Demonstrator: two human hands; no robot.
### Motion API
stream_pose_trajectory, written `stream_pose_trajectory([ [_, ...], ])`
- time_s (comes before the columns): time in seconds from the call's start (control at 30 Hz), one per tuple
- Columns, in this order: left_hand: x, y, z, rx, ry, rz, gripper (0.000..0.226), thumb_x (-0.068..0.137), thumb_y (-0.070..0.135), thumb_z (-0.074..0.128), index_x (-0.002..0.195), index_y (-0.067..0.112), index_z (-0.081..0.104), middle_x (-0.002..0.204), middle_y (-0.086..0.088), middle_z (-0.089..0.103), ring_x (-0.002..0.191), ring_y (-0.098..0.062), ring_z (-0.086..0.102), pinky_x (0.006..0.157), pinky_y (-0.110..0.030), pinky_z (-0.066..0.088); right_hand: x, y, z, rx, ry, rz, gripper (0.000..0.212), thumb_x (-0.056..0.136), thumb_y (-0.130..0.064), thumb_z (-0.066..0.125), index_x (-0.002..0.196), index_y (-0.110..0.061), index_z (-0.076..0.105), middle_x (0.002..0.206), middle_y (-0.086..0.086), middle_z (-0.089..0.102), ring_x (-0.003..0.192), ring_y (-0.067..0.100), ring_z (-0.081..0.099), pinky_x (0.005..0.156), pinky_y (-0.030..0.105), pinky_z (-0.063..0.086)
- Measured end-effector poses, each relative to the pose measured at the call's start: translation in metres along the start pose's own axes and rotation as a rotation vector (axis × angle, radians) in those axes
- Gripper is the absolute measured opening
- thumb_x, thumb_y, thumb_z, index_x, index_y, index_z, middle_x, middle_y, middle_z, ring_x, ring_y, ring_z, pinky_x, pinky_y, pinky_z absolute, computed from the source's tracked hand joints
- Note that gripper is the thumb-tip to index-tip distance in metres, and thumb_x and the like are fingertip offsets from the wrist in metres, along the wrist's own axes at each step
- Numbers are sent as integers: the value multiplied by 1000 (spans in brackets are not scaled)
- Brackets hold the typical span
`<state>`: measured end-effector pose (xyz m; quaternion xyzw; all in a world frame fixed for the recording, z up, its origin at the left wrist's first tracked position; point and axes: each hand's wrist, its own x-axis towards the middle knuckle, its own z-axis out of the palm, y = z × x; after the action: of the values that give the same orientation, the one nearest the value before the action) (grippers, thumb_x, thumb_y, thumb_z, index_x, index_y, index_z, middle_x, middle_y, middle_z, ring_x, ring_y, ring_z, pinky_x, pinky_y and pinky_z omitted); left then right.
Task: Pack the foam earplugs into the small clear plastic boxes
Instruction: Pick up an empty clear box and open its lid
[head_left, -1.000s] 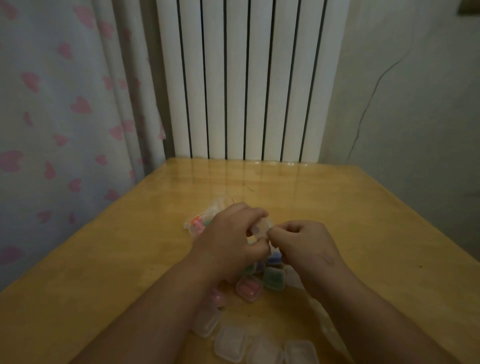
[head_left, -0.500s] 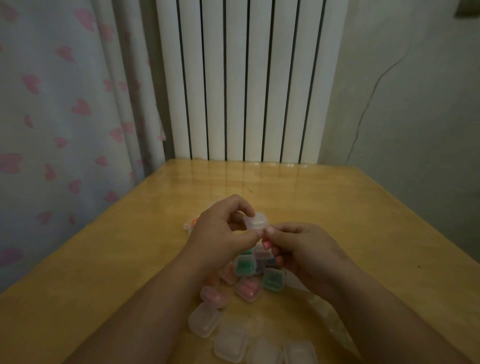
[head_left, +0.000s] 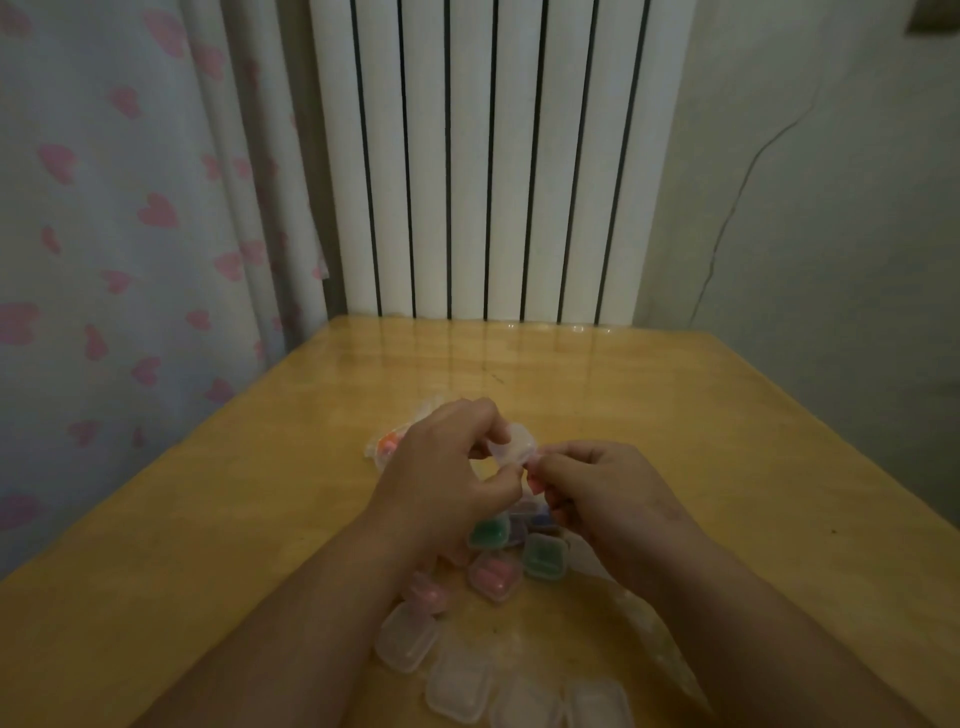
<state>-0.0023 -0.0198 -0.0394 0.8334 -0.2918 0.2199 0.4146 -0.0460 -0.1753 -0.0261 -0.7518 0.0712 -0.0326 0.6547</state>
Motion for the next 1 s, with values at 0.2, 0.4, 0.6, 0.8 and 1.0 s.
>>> stream_pose_trajectory([
  [0.2,1,12,-2,-24,94,11,14,89,28,65,80,27,54,72,9,60,71,-6,60,63,-27,54,1,1,0,-125,71,12,19,80,-20,66,77,-3,73,58,-2,58,59,15,47,58,33,41],
  [0.4,0,17,-8,-350,87,-179,38,101,11,44,110,42,64,85,5,67,79,-11,71,74,-38,61,2,0,0,-36,49,-21,10,83,-13,66,83,-11,75,64,0,63,60,12,52,57,27,46],
  [0.6,3,15,-10,-344,-121,-280,35,81,4,62,90,36,73,96,9,70,90,-9,69,76,-32,59,5,2,-4,18,101,-66,10,86,-7,67,89,-14,74,73,4,68,63,12,60,58,22,51],
  [0.8,2,20,-7,-505,-102,-335,39,90,-4,56,90,32,72,101,2,70,92,-13,71,76,-37,61,4,1,-8,12,137,-131,9,87,-9,68,92,-15,72,81,7,71,67,11,64,62,23,55],
  [1.0,3,19,-11,-524,-102,-460,30,82,-4,66,86,25,72,89,0,76,82,-9,73,74,-29,59,1,0,-6,-36,126,-172,10,89,-14,67,95,-19,72,79,0,71,66,7,64,61,21,55],
])
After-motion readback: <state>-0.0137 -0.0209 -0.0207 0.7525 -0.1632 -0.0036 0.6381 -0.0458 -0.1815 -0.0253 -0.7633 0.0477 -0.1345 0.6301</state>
